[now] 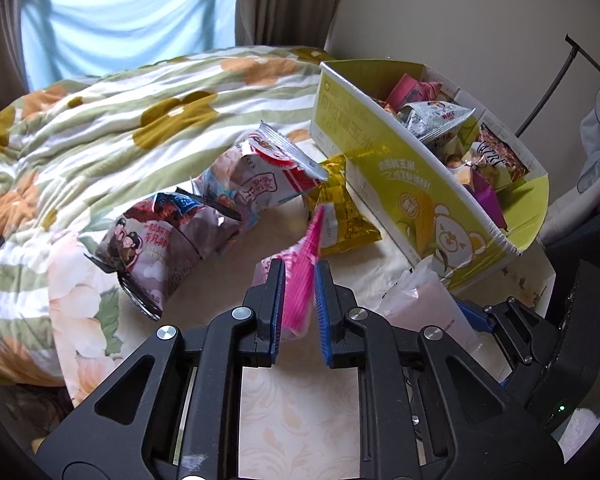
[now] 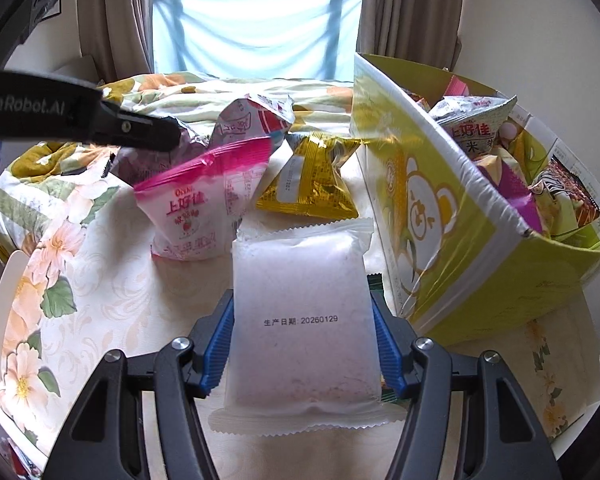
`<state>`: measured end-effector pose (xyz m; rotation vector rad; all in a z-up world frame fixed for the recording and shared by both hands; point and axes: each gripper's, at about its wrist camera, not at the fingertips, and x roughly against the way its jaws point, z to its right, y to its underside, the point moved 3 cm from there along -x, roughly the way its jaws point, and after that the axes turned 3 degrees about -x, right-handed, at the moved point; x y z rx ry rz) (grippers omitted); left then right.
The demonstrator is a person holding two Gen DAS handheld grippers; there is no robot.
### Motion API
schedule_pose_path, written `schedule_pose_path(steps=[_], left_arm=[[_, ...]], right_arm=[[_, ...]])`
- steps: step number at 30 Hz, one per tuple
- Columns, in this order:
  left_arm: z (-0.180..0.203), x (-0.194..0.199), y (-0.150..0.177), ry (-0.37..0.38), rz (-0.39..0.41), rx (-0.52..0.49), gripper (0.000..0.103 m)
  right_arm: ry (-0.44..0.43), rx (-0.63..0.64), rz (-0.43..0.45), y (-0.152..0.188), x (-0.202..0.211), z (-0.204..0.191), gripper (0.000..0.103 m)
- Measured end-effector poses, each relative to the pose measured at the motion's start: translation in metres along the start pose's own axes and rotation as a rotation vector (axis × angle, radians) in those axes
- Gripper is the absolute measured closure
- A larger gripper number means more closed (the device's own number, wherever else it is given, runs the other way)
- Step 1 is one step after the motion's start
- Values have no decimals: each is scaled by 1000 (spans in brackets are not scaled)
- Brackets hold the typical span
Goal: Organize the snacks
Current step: 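Carry both bags into the yellow box and open both tools to release them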
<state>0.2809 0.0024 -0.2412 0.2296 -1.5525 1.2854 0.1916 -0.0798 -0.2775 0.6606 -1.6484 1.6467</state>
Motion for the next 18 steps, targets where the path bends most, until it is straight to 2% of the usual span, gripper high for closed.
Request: schedule_pose_path(steps=[3, 6, 11, 15, 17, 18], left_arm=[[2, 1, -1, 25, -17, -14, 90], [7, 2, 0, -21, -28, -58, 89], [-3, -17, 9, -12, -105, -29, 89], [-6, -28, 14, -21, -112, -52, 86], [-8, -38, 17, -29, -121, -57, 70], [-8, -46, 17, -17, -137, -52, 31]], right_arm=[[-6, -9, 0, 0, 3, 0, 45], [-6, -16, -1, 1, 7, 0, 45], [-3, -31, -3, 2, 5, 2, 45], [-3, -41, -6, 4, 3, 2, 45], [-1, -39, -12, 6, 1, 2, 45], [1, -38, -16, 7, -1, 1, 45]])
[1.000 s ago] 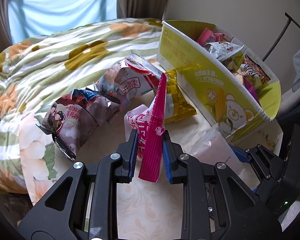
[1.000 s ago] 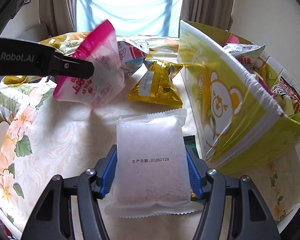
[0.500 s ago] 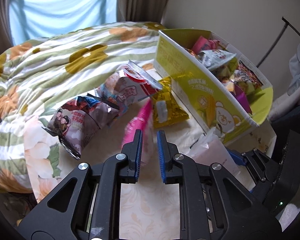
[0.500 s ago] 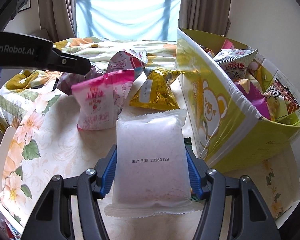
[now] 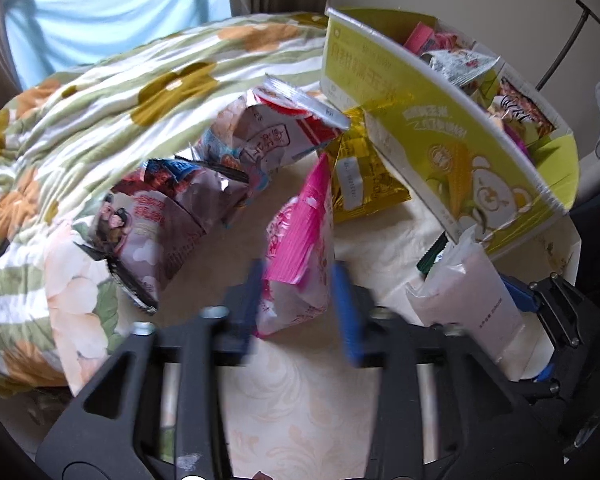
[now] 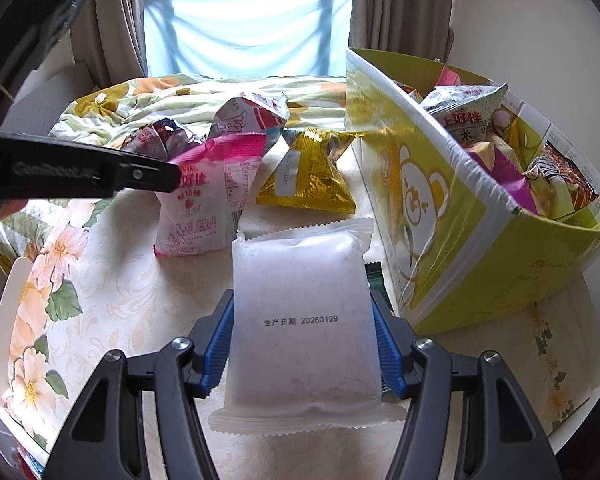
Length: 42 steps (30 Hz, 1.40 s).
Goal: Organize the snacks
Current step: 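Carry both bags into the yellow box and open both tools to release them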
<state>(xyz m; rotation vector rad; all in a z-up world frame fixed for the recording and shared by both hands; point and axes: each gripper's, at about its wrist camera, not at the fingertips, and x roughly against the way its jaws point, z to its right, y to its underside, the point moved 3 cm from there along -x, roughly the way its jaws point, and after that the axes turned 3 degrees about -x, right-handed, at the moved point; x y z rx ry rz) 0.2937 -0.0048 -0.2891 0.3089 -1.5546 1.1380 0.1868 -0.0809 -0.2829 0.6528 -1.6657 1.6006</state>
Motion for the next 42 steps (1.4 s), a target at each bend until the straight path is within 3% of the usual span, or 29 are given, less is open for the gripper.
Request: schedule_pose_path(steps=[1, 2, 8, 18, 20, 21, 22, 23, 27, 32, 42], left_arm=[[-1, -9, 0, 14, -18, 6, 4], [-1, -15, 2, 25, -14, 16, 2], [-4, -38, 1, 41, -30, 54, 2], [-8, -66, -1, -21, -54, 52, 2], [-6, -64, -1, -25, -43, 33, 16], [-6, -65, -1, -22, -47, 24, 39], [-3, -64, 3, -17, -56, 21, 51], [-1, -67, 4, 8, -67, 24, 55], [-2, -65, 4, 20, -55, 32, 64], [-6, -45, 2, 14, -30, 44, 65], [1, 52, -8, -40, 67, 38, 65]], right_arm=[[1, -1, -3, 1, -2, 0, 45], [2, -2, -5, 1, -3, 0, 45], [15, -9, -14, 1, -7, 3, 45], [21, -27, -24, -1, -16, 10, 45], [21, -30, -25, -2, -18, 10, 45], [21, -30, -25, -2, -18, 10, 45], [20, -28, -24, -2, -18, 10, 45], [20, -28, -24, -2, -18, 9, 45], [16, -24, -21, -2, -17, 9, 45], [8, -13, -15, -5, -11, 7, 45], [-25, -3, 52, -37, 44, -1, 45]])
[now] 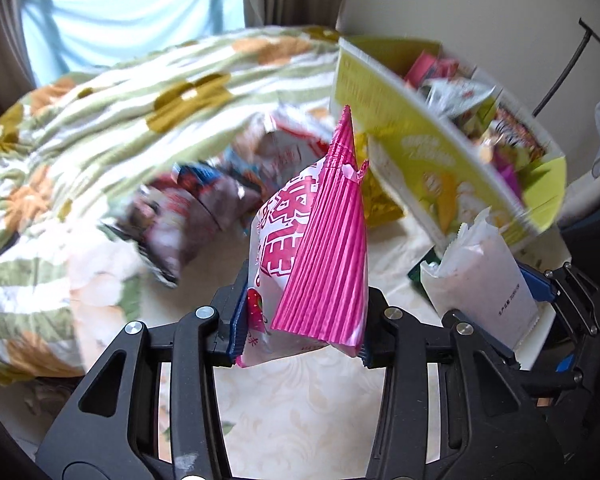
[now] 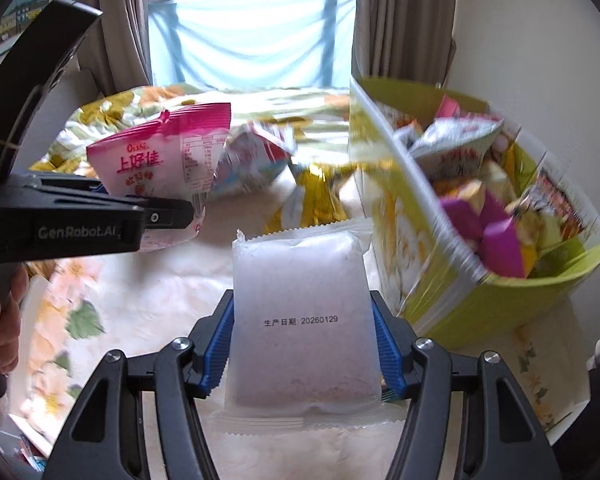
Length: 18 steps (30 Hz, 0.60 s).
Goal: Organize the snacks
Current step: 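Carry both bags into the yellow box and open both tools to release them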
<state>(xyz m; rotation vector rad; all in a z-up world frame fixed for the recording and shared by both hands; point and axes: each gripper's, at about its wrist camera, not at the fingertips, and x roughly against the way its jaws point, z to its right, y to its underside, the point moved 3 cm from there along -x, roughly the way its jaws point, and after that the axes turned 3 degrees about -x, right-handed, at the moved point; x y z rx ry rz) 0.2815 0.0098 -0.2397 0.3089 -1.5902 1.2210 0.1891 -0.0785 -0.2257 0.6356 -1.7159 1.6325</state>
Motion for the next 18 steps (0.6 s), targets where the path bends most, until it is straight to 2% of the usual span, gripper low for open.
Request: schedule_pose_path(steps=[4, 7, 9, 14, 18], left_arm=[[6, 41, -23, -14, 66, -10, 65], [19, 66, -41, -25, 111, -30, 65], [31, 76, -53, -21, 139, -37, 65], [68, 88, -83, 2, 169, -8, 65], [111, 81, -103, 10, 183, 5, 65]], right_arm=[[-11, 10, 62, -22, 38, -1, 45], [-40, -32, 98, -38, 60, 12, 45], [-27, -40, 125, -47, 73, 22, 45], [6, -63, 170, -75, 97, 78, 45], [12, -75, 163, -89, 103, 130, 45]])
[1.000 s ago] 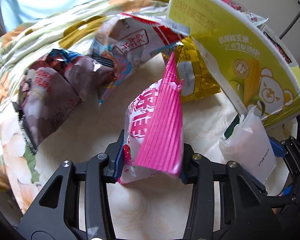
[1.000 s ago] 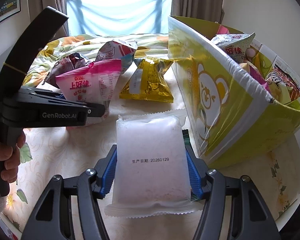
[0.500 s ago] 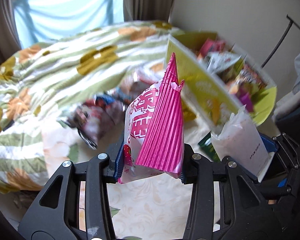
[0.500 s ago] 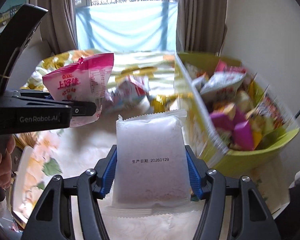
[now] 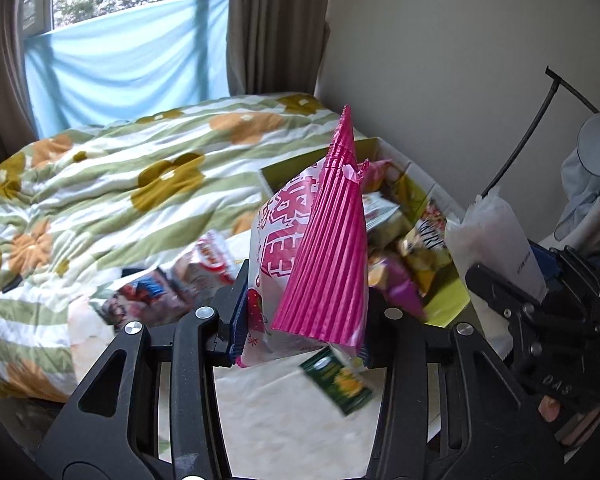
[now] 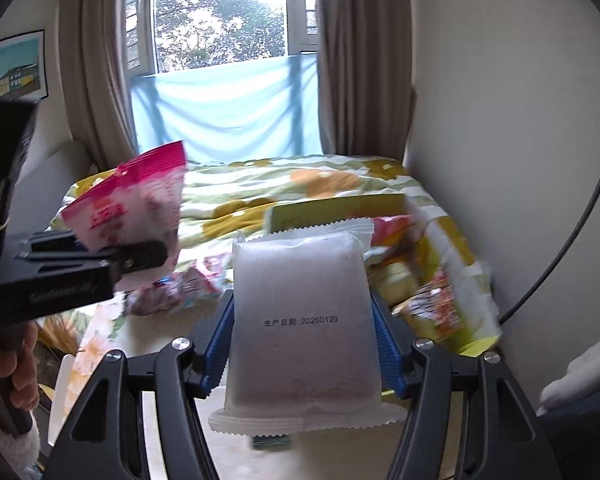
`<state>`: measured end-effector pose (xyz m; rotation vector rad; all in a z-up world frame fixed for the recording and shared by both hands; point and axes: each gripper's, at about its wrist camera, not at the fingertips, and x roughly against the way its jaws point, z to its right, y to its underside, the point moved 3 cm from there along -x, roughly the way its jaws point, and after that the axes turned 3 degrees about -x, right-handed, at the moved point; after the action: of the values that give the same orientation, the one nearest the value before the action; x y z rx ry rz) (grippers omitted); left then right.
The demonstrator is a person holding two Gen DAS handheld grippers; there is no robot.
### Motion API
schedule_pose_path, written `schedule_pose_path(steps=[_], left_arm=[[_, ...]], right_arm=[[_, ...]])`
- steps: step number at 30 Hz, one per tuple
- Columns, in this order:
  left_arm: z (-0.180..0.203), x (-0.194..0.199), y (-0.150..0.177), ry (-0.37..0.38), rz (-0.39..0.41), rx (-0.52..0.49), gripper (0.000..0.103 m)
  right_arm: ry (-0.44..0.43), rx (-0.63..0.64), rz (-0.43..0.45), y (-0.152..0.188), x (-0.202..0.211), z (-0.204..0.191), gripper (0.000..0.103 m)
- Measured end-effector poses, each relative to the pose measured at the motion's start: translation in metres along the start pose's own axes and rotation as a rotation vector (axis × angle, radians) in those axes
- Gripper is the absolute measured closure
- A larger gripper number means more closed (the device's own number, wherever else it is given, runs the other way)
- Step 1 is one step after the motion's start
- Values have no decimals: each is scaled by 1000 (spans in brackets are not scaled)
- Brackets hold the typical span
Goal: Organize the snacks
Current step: 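Carry both bags into the yellow box and open both tools to release them, then withdraw both tools from the box toward the remaining bags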
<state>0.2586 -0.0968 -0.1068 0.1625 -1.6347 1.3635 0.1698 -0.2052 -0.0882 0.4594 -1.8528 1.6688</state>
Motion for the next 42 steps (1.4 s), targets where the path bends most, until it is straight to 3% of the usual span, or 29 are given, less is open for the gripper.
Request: schedule_pose_path(steps=[9, 14, 15, 16, 18, 21, 27, 34, 36, 37, 38, 42], left_arm=[[93, -74, -10, 7, -55, 36, 65], [108, -100, 0, -30, -89, 125, 61], [106, -99, 3, -38, -88, 150, 49], [101, -96, 7, -52, -82, 168, 23], [92, -88, 9, -114, -51, 195, 0], [83, -73, 10, -176, -20, 210, 0], [70, -65, 20, -271, -50, 236, 0], [57, -61, 39, -308, -95, 293, 0], [55, -58, 44, -314, -98, 298, 0], [55, -57, 47, -314, -98, 299, 0], [54, -56, 50, -313, -98, 301, 0], [52, -54, 59, -298, -103, 319, 0]], right_arm=[[-52, -9, -50, -9, -23, 84, 45], [-102, 43, -83, -9, -40, 107, 45], [-115, 53, -88, -9, -42, 110, 45], [-132, 63, -95, -10, -44, 113, 45], [-159, 69, -106, -11, -48, 116, 45], [-213, 75, -138, -15, -58, 118, 45], [-311, 109, -198, -15, -76, 101, 45], [-385, 97, -274, -4, -105, 81, 44], [-415, 81, -257, -3, -103, 82, 31], [-421, 78, -243, -2, -101, 83, 10], [-424, 79, -236, -2, -100, 84, 0], [-425, 70, -222, 6, -93, 93, 0]])
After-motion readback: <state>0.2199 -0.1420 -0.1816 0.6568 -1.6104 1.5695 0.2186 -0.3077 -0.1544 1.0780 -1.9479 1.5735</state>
